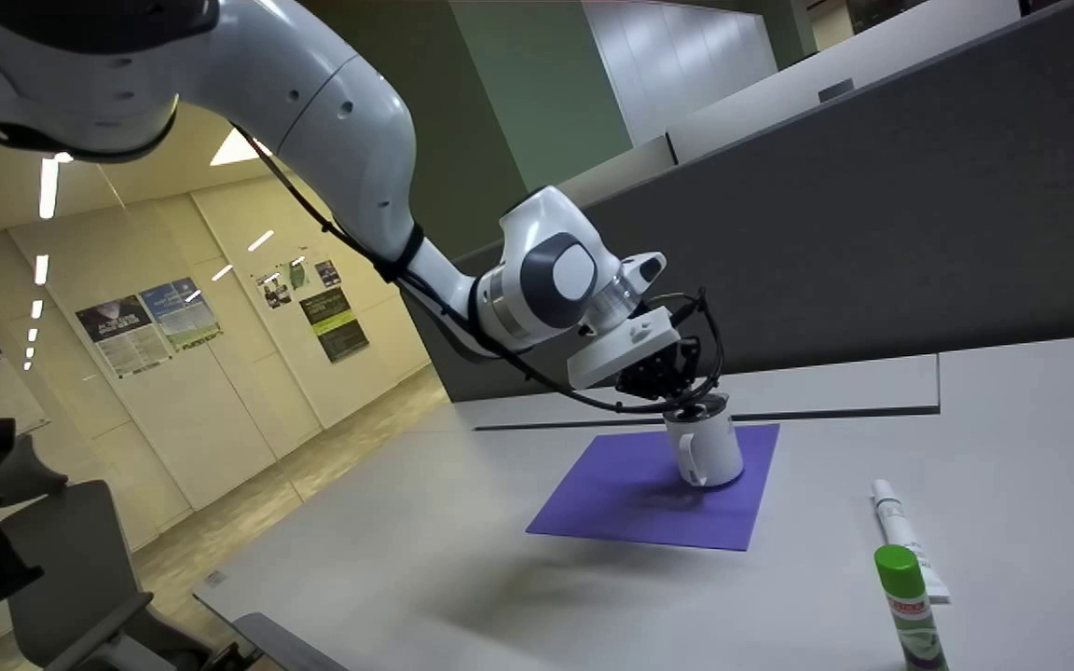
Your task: Move the black thing on the strainer
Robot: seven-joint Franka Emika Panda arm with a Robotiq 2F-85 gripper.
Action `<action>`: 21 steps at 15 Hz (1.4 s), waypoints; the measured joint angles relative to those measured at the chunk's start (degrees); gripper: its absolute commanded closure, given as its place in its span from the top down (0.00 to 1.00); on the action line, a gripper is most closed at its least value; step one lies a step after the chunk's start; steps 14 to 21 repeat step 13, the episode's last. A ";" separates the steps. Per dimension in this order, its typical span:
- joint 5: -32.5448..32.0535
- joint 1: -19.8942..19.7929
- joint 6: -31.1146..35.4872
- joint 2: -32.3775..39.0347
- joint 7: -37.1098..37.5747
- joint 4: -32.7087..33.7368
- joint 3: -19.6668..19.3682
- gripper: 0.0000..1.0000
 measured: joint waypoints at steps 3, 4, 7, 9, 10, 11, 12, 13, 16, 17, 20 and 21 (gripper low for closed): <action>2.65 -7.01 -0.03 -0.43 -2.29 0.33 8.14 0.39; 3.73 -10.16 -0.29 -1.04 -3.92 0.30 11.47 0.47; 7.03 -18.71 -3.55 -5.04 -8.85 -0.99 19.11 0.67; 8.72 -21.70 -6.76 -8.94 -10.89 -2.86 20.36 0.81; 9.49 -22.44 -8.28 -10.99 -11.49 -3.98 20.13 0.87; 9.82 -22.60 -9.69 -12.99 -11.74 -5.12 19.29 0.95; 10.10 -22.46 -10.95 -14.92 -11.82 -6.31 18.15 0.76; 10.69 -22.19 -11.39 -16.03 -12.27 -6.94 17.38 0.82; 10.69 -22.19 -11.39 -16.03 -12.27 -6.94 17.38 0.82; 10.69 -22.19 -11.39 -16.03 -12.27 -6.94 17.38 0.82; 10.69 -22.19 -11.39 -16.03 -12.27 -6.94 17.38 0.82; 10.69 -22.19 -11.39 -16.03 -12.27 -6.94 17.38 0.82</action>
